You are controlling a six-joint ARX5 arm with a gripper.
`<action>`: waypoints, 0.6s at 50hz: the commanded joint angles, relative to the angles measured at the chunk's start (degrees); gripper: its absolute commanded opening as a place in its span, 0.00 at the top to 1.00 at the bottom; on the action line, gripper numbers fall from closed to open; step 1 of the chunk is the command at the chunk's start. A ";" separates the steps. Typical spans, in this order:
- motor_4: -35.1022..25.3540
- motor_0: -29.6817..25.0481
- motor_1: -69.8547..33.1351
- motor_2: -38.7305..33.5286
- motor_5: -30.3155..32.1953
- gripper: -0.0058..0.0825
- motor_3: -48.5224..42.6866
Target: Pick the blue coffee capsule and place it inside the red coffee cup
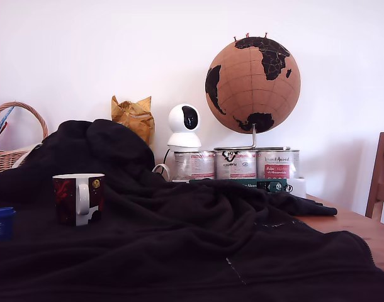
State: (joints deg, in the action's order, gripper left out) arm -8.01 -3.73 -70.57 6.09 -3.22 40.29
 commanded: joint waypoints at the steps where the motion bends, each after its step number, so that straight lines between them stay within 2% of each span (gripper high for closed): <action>1: -0.04 -0.09 -2.75 1.97 0.79 0.18 1.97; 20: -0.07 -0.09 -19.96 12.11 5.20 0.20 2.21; 26: -0.07 -0.09 -23.34 14.58 5.18 0.35 2.14; 29: -0.11 -0.09 -24.04 15.45 5.18 0.51 2.01; 30: -0.11 -0.11 -24.11 15.74 5.18 0.58 1.86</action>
State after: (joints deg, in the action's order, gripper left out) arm -7.99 -3.73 -94.32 21.28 1.65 41.98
